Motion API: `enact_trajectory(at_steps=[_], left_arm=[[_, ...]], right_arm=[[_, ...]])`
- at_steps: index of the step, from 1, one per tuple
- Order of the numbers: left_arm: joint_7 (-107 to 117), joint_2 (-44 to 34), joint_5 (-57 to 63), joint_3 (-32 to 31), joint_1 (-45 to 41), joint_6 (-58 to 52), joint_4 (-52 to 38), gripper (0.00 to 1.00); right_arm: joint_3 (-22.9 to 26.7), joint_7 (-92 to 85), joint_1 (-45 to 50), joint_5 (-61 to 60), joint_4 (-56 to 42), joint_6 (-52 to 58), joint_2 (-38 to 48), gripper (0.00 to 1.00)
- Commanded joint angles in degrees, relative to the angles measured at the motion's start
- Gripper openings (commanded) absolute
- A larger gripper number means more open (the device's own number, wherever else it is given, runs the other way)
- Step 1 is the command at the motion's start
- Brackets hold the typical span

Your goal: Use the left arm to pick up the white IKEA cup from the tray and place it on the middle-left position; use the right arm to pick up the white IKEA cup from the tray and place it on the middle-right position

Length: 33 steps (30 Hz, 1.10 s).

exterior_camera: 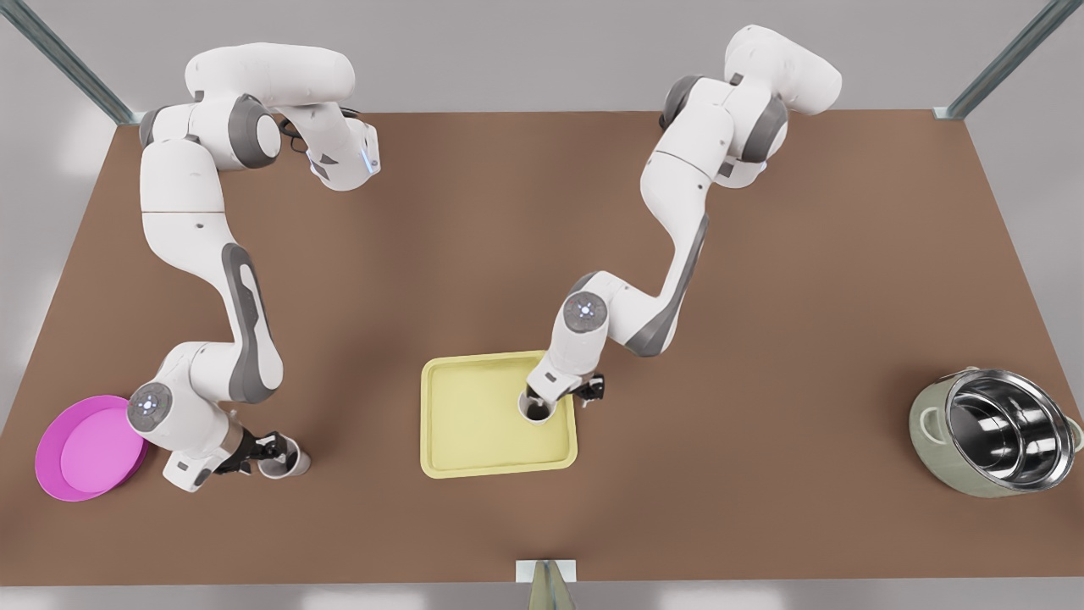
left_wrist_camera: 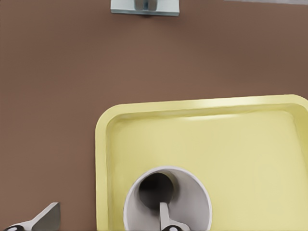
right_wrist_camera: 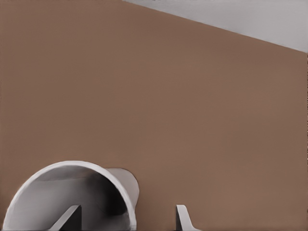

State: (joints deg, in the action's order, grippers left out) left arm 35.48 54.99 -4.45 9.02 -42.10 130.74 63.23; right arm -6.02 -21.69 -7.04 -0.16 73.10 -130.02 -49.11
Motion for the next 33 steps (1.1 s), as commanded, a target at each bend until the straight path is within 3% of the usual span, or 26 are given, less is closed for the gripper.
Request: enact_trajectory(at_steps=[1,4,9,11,13,14,16,19,20,26,29,31,33], left_arm=[[10.75,0.3,0.14,0.04,0.0,2.85,-0.04,1.0],[11.27,0.91,0.05,-0.14,0.0,3.38,-0.04,1.0],[11.19,2.58,-0.04,-0.4,-0.27,4.08,-0.04,1.0],[11.28,2.84,-0.04,-0.49,-0.27,4.34,-0.04,0.99],[11.45,3.11,-0.21,-0.49,-0.27,4.96,-0.04,0.79],[11.54,3.11,-0.48,-0.58,-0.27,4.96,-0.13,0.66],[13.74,3.02,-0.48,-1.19,-0.27,4.96,-0.13,0.43],[14.7,3.02,-0.48,-1.37,-0.27,5.49,-0.22,0.34],[15.32,2.93,-0.48,-1.81,-0.27,5.49,-0.3,0.25],[15.14,0.04,-0.3,-1.02,-0.18,-0.67,-0.13,0.2],[11.2,-6.64,-0.48,-0.93,3.51,-8.48,1.89,0.21],[3.2,-9.81,-1.18,-1.02,8.78,-12.0,4.62,0.2],[-12.8,-18.33,-4.08,-0.93,15.72,-10.16,16.83,0.2]], right_arm=[[-0.04,-6.35,0.01,-2.74,-0.06,1.52,0.59,1.0],[-0.04,-6.0,0.01,-3.09,-0.06,11.96,4.98,1.0],[-0.13,4.02,2.11,5.08,-0.33,36.67,24.14,1.0],[-0.13,5.07,2.11,5.17,-0.59,38.35,27.39,1.0],[0.66,6.13,2.38,4.99,-2.17,42.38,29.15,1.0],[4.08,7.97,6.15,4.64,-1.21,42.91,33.1,1.0],[6.63,9.64,10.11,4.29,8.11,42.3,41.63,1.0],[7.6,10.18,10.02,4.29,9.43,42.12,41.72,1.0],[7.6,10.26,10.11,4.29,9.52,42.21,41.72,1.0],[7.25,10.0,10.29,4.38,8.72,42.39,39.61,1.0],[7.6,9.91,9.5,4.47,8.72,43.44,39.53,1.0],[7.6,9.91,8.36,4.82,8.72,43.79,39.44,1.0],[7.78,10.0,8.27,4.47,8.55,43.62,38.38,1.0]])
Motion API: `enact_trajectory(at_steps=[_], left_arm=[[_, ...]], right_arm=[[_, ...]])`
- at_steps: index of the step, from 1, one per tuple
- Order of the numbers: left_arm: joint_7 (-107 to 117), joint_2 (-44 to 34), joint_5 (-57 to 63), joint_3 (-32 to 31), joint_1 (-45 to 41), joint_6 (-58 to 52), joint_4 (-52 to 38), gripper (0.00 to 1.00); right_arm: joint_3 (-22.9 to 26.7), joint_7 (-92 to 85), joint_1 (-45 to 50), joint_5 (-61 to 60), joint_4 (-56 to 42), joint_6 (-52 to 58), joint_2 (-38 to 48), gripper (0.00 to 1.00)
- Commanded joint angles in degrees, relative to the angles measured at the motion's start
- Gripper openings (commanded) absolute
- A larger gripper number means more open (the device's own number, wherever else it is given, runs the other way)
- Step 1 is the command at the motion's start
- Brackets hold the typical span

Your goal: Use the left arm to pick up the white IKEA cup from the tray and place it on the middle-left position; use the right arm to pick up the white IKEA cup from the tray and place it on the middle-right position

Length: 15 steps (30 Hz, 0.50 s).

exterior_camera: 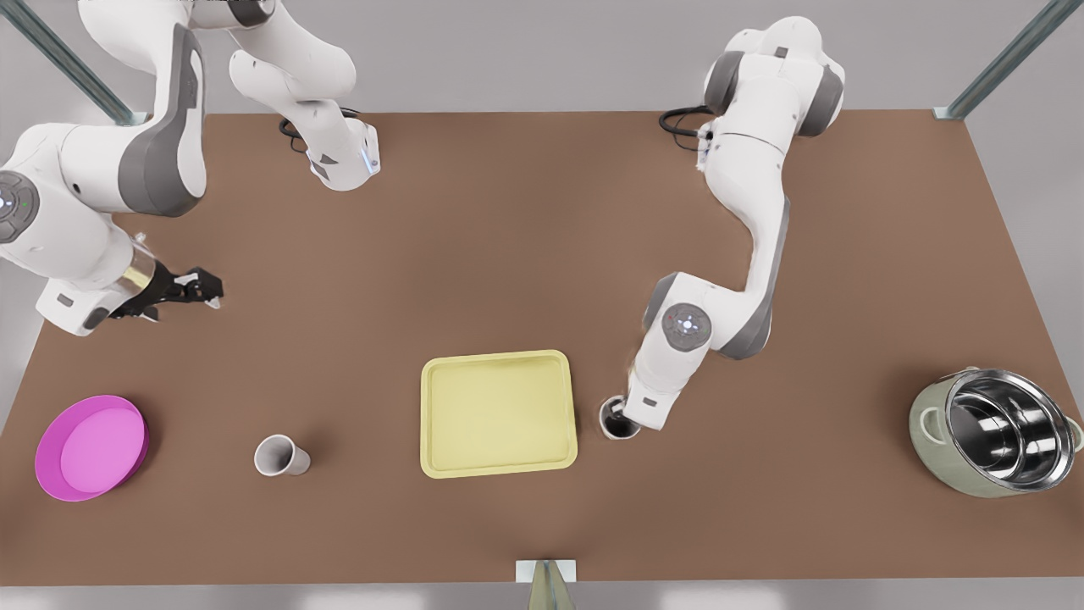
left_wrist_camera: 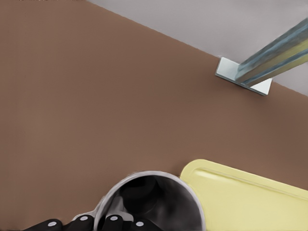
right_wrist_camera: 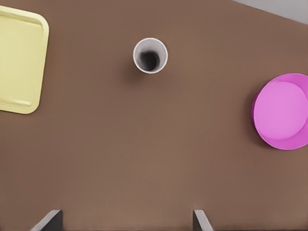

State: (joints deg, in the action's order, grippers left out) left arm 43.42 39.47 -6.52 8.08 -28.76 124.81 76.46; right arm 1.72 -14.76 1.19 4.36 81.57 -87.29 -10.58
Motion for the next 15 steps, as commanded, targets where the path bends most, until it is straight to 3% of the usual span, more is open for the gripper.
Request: enact_trajectory(at_steps=[1,7,15], left_arm=[[-25.75,-3.79,-2.01,0.09,4.32,-4.22,5.01,0.2],[-50.88,-4.23,-2.62,0.53,15.57,-0.09,9.06,0.22],[-53.62,0.34,-2.18,0.62,15.75,11.42,8.27,0.22]], right_arm=[[0.13,3.07,0.05,0.03,-0.62,0.81,-0.94,1.0],[0.13,2.54,-1.1,-0.23,-0.62,0.99,-1.03,1.0],[0.3,2.45,-1.1,-0.23,-0.62,0.99,-1.11,1.0]])
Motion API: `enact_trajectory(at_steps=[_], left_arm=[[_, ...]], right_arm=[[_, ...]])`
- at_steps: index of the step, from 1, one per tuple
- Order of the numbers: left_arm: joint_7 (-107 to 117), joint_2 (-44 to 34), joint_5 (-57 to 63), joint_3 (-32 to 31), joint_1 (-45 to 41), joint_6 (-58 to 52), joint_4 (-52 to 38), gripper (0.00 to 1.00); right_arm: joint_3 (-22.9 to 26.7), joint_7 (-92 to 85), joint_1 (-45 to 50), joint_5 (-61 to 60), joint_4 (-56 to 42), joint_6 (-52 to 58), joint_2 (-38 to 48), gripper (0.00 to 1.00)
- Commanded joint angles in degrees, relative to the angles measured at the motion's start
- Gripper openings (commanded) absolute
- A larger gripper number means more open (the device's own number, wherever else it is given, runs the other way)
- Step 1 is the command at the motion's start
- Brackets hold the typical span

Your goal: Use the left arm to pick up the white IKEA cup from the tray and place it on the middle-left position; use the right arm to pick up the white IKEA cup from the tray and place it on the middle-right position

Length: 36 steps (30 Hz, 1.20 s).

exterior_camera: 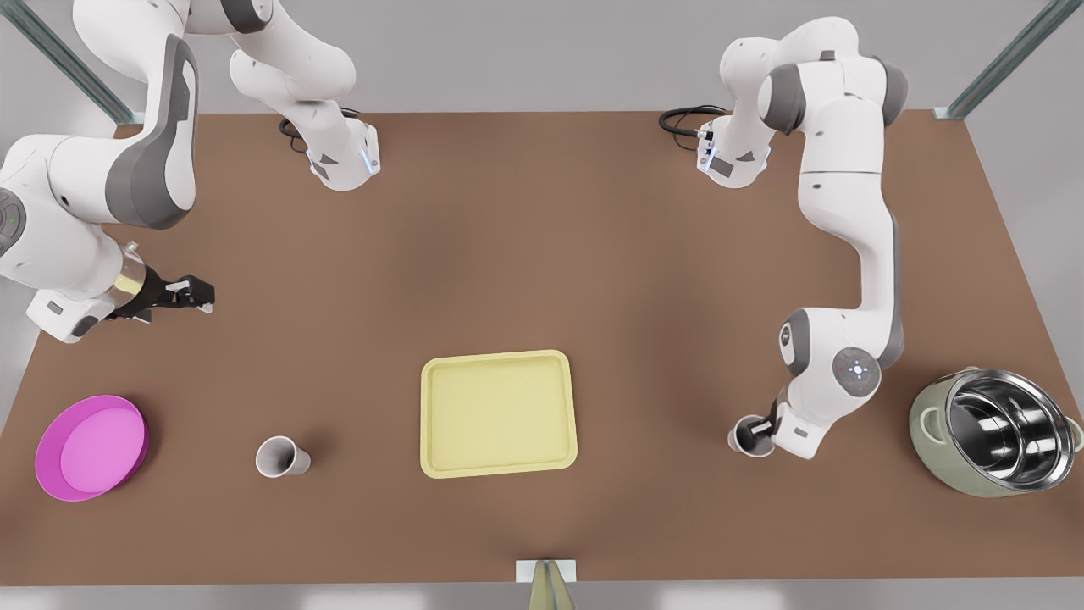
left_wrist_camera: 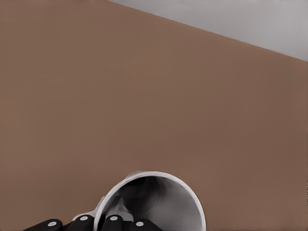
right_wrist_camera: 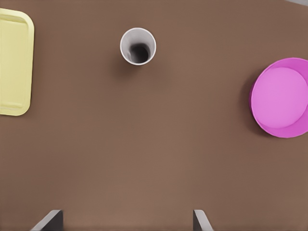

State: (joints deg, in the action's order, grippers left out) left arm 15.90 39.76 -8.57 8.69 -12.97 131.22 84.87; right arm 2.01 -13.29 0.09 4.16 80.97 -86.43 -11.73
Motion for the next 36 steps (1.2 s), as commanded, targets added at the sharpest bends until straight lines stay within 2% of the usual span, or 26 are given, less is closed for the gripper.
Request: enact_trajectory(at_steps=[1,13,14,15,16,20,21,22,24,27,28,29,31,36], left_arm=[[-26.09,0.05,-0.13,0.01,-0.03,5.36,-0.14,0.22],[-25.74,3.22,-1.01,-0.08,-0.03,6.24,-0.32,0.24],[-25.74,3.22,-1.01,-0.08,-0.12,6.5,-0.32,0.32],[-25.74,3.22,-1.01,-0.17,-0.12,6.85,-0.32,0.84],[-26.09,3.22,-1.01,-0.17,-0.12,6.85,-0.32,1.0],[-26.36,3.04,-0.13,0.01,-0.12,6.59,-0.4,1.0],[-26.36,0.59,1.53,0.18,-0.21,3.17,-0.84,1.0],[-26.27,-3.36,6.18,0.18,-0.21,-5.94,-3.12,1.0],[-25.74,-10.66,7.08,-0.08,-0.38,-27.14,-9.98,1.0],[-16.34,-22.79,6.2,0.36,-1.53,-44.65,-9.28,1.0],[-16.69,-29.29,6.29,0.53,-1.18,-42.99,-2.09,1.0],[-16.16,-32.03,6.73,0.54,-1.18,-36.04,4.08,1.0],[-16.25,-27.19,7.34,0.54,-1.18,-35.69,-1.63,1.0],[-16.69,-26.93,7.17,0.54,-1.09,-35.86,-1.63,1.0]], right_arm=[[0.01,0.99,0.0,-0.03,-0.03,0.12,0.04,1.0],[0.01,-0.33,-0.88,-0.03,-0.03,0.03,-0.4,1.0],[0.01,-0.42,-0.88,-0.03,-0.03,0.03,-0.49,1.0],[0.01,-0.42,-0.88,-0.03,-0.03,0.03,-0.49,1.0],[0.01,-0.42,-0.88,-0.03,-0.03,0.03,-0.49,1.0],[0.1,-1.12,-0.97,0.06,-0.03,0.03,-1.02,1.0],[0.1,-1.21,-0.97,0.06,-0.03,0.03,-1.11,1.0],[0.1,-1.3,-1.92,0.23,-0.03,0.03,-1.19,1.0],[0.01,-2.79,-2.46,0.32,-0.03,-0.23,-1.55,1.0],[0.1,-3.76,-2.63,0.15,-0.03,-0.06,-1.55,1.0],[0.1,-4.2,-2.55,0.06,-0.03,-0.06,-1.55,1.0],[0.1,-4.2,-2.63,0.06,-0.03,-0.06,-1.55,1.0],[0.1,-4.2,-2.64,0.06,-0.03,-0.06,-1.55,1.0],[0.1,-4.2,-2.55,0.06,-0.03,-0.06,-1.55,1.0]])
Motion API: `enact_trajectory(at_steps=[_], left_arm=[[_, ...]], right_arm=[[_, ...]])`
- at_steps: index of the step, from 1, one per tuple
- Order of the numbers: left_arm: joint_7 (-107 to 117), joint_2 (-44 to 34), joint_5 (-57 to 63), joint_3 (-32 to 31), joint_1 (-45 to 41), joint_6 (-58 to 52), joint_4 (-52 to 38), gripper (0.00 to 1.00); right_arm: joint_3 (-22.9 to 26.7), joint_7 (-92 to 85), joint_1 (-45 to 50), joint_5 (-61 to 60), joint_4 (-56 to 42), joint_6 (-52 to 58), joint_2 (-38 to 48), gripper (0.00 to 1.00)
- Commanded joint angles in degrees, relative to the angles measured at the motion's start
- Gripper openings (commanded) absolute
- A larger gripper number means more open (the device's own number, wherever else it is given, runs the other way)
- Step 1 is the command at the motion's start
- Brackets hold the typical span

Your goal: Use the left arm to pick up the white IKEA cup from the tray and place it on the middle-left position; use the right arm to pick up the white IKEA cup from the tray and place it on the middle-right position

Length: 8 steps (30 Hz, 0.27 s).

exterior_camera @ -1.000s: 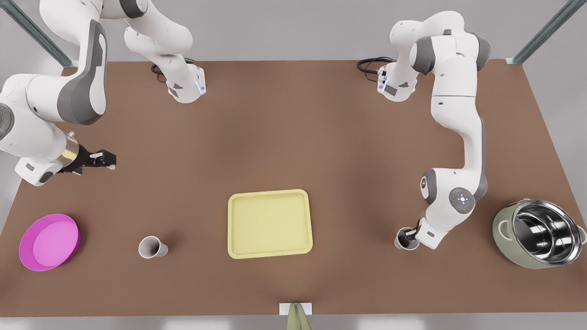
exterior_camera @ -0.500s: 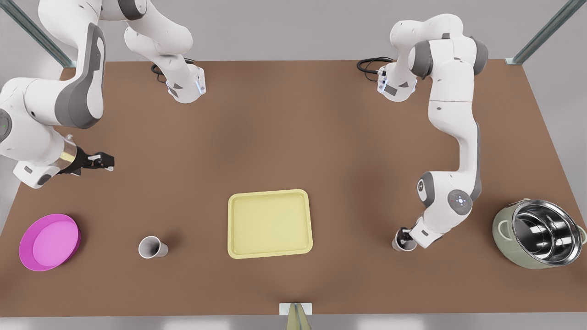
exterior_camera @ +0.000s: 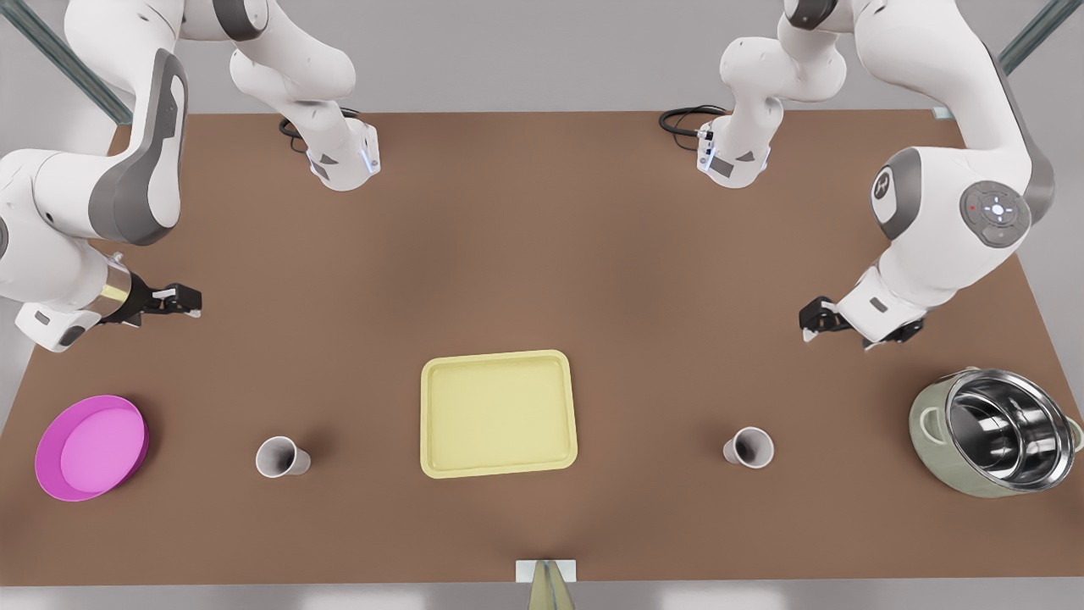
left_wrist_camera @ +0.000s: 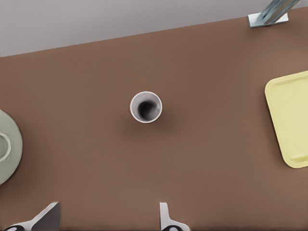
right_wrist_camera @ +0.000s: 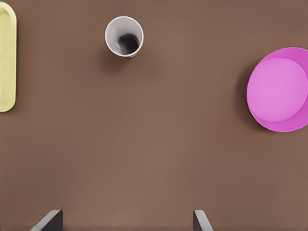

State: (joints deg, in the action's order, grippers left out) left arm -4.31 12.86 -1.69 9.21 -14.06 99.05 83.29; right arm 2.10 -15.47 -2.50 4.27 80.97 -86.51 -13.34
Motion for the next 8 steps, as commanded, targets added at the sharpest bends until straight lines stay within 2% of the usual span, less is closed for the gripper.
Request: enact_trajectory(at_steps=[1,8], left_arm=[[3.51,0.06,0.28,0.02,0.0,-3.69,-0.06,1.0],[3.69,0.41,0.37,0.02,0.0,-3.69,-0.06,1.0]], right_arm=[[0.01,-2.02,-0.05,-0.05,-0.03,0.03,0.06,1.0],[-0.52,-1.67,0.13,0.48,-0.03,0.12,-0.29,1.0]])
